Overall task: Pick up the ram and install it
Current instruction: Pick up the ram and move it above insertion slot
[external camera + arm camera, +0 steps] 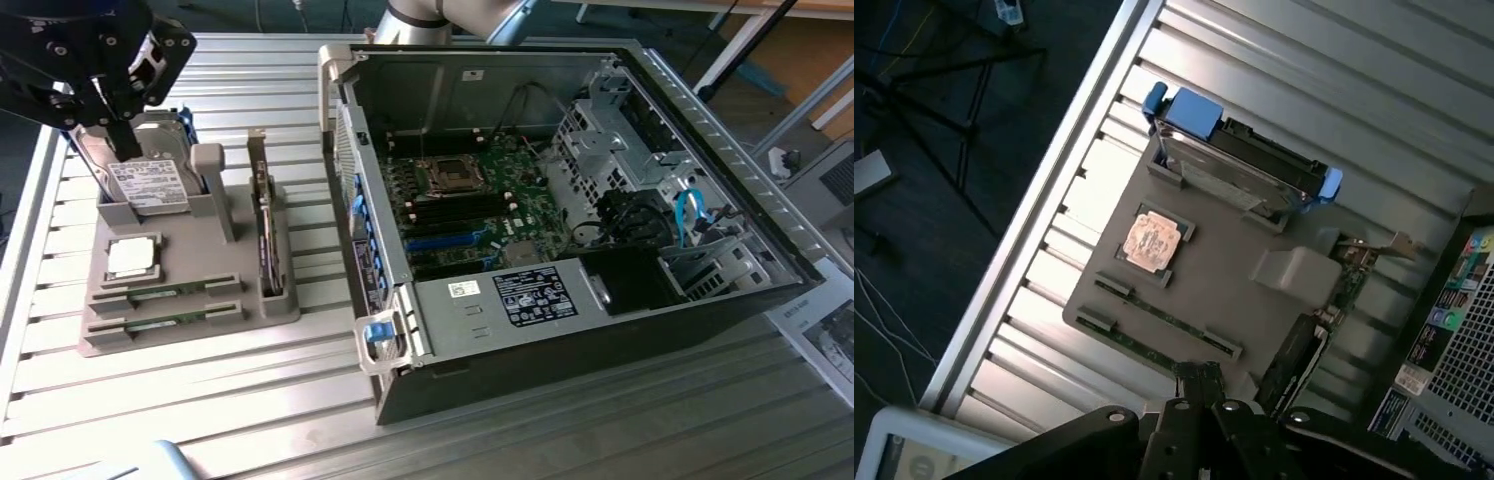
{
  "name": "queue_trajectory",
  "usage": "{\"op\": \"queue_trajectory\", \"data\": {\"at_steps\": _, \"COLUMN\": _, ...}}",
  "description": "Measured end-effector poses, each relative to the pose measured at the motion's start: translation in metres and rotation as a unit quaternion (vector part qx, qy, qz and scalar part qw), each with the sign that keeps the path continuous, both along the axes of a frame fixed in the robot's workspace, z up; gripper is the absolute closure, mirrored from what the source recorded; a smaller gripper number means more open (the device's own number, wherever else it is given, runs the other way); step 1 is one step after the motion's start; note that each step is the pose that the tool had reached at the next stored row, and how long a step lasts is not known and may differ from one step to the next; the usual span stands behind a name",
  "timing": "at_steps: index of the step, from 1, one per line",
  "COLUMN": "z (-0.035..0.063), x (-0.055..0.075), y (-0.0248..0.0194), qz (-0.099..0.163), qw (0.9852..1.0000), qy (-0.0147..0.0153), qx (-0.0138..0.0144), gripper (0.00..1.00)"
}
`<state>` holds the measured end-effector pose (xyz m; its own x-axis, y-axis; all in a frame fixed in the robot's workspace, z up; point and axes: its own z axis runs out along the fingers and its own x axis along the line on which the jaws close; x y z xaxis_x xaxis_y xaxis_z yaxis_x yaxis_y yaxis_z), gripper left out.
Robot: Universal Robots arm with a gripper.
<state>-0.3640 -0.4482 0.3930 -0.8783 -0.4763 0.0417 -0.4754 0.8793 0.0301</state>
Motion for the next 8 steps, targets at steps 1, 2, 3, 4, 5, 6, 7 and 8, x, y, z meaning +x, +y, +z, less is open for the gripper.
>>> {"op": "queue_trajectory", "data": {"at_steps": 1, "z": 0.0000, "x": 0.0000, "y": 0.0000, "qz": 0.017, "qw": 0.9999, "qy": 0.0000, "qx": 0.0000, "gripper": 0.90}}
{"op": "queue_trajectory", "data": {"at_steps": 2, "z": 0.0000, "x": 0.0000, "y": 0.0000, "qz": 0.028, "qw": 0.9996, "qy": 0.0000, "qx": 0.0000, "gripper": 0.90}}
{"op": "queue_trajectory", "data": {"at_steps": 3, "z": 0.0000, "x": 0.0000, "y": 0.0000, "qz": 0.044, "qw": 0.9990, "qy": 0.0000, "qx": 0.0000, "gripper": 0.90}}
{"op": "queue_trajectory", "data": {"at_steps": 4, "z": 0.0000, "x": 0.0000, "y": 0.0000, "qz": 0.055, "qw": 0.9985, "qy": 0.0000, "qx": 0.0000, "gripper": 0.90}}
{"op": "queue_trajectory", "data": {"at_steps": 5, "z": 0.0000, "x": 0.0000, "y": 0.0000, "qz": 0.062, "qw": 0.9981, "qy": 0.0000, "qx": 0.0000, "gripper": 0.90}}
{"op": "queue_trajectory", "data": {"at_steps": 6, "z": 0.0000, "x": 0.0000, "y": 0.0000, "qz": 0.070, "qw": 0.9975, "qy": 0.0000, "qx": 0.0000, "gripper": 0.90}}
{"op": "queue_trajectory", "data": {"at_steps": 7, "z": 0.0000, "x": 0.0000, "y": 0.0000, "qz": 0.083, "qw": 0.9966, "qy": 0.0000, "qx": 0.0000, "gripper": 0.90}}
{"op": "queue_trajectory", "data": {"at_steps": 8, "z": 0.0000, "x": 0.0000, "y": 0.0000, "qz": 0.095, "qw": 0.9955, "qy": 0.0000, "qx": 0.0000, "gripper": 0.90}}
